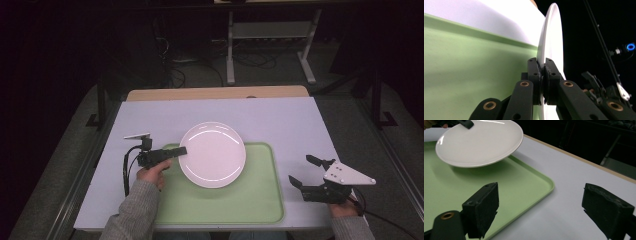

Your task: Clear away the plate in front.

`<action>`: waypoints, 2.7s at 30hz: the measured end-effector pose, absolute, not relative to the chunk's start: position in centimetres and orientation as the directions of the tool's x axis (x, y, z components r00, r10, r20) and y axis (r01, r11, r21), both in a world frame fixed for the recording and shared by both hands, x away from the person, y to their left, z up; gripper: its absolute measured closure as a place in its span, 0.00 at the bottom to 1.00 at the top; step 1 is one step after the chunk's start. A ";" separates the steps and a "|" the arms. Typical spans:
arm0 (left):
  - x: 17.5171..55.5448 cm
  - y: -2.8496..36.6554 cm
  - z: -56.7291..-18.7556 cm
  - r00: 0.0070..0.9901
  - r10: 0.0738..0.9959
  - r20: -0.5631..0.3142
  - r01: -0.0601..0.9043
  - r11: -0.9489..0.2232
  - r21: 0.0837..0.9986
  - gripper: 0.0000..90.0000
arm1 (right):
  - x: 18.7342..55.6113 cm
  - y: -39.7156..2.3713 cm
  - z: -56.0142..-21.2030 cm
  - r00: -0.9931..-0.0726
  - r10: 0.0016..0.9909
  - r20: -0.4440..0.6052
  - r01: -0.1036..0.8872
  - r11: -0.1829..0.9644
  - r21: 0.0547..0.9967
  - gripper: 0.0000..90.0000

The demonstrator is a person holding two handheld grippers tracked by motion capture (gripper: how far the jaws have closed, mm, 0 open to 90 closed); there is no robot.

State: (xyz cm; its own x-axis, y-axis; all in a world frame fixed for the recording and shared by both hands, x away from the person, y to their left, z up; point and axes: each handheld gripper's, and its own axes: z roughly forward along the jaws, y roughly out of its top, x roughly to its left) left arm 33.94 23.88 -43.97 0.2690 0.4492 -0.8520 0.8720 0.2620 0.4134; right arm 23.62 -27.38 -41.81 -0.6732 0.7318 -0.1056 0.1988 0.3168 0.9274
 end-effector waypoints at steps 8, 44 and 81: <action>33.0 23.4 -44.0 0.288 0.458 -0.841 0.877 0.225 0.424 0.95 | 23.6 -27.4 -41.8 -0.674 0.731 -0.105 0.199 0.317 0.927 0.15; 31.0 23.3 -44.5 0.297 0.654 -0.695 0.871 0.113 0.479 0.91 | 23.6 -27.4 -41.8 -0.672 0.733 -0.105 0.203 0.319 0.926 0.15; 29.8 22.5 -43.6 0.373 0.754 -0.541 0.847 -0.039 0.530 0.81 | 23.7 -27.3 -41.9 -0.672 0.733 -0.102 0.208 0.319 0.925 0.15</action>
State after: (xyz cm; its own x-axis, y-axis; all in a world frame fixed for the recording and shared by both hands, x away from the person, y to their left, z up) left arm 29.85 22.49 -43.64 0.3732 0.7535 -0.5412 0.8470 -0.0387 0.5302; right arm 23.70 -27.30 -41.92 -0.6722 0.7334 -0.1016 0.2085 0.3191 0.9245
